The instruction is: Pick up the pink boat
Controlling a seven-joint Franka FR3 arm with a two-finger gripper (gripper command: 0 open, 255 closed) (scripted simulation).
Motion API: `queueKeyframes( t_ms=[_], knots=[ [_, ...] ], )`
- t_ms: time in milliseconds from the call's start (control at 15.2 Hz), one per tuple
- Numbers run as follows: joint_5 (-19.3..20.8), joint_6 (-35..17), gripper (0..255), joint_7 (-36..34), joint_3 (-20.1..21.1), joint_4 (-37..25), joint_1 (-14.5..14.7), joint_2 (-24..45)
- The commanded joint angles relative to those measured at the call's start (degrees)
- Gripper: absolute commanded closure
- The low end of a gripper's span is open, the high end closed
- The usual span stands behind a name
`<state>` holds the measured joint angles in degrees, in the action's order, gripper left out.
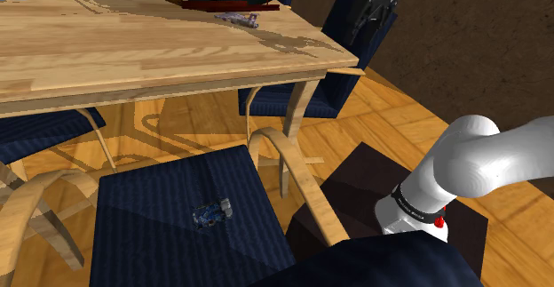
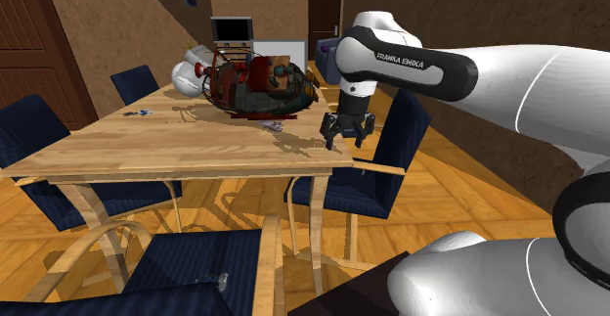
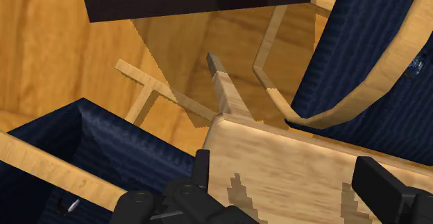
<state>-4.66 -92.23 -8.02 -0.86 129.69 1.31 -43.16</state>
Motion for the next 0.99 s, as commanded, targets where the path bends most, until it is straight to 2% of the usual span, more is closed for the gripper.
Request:
queueKeyframes(
  t_ms=[0,528,924],
  knots=[
    [0.00,0.00,0,0.00,0.00,0.00,0.00,0.00],
    [-4.49,-29.77,0,7.57,-1.59,9.18,3.45,3.07],
    [-10.61,-51.54,0,16.01,-4.27,10.99,9.08,10.02]
  ],
)
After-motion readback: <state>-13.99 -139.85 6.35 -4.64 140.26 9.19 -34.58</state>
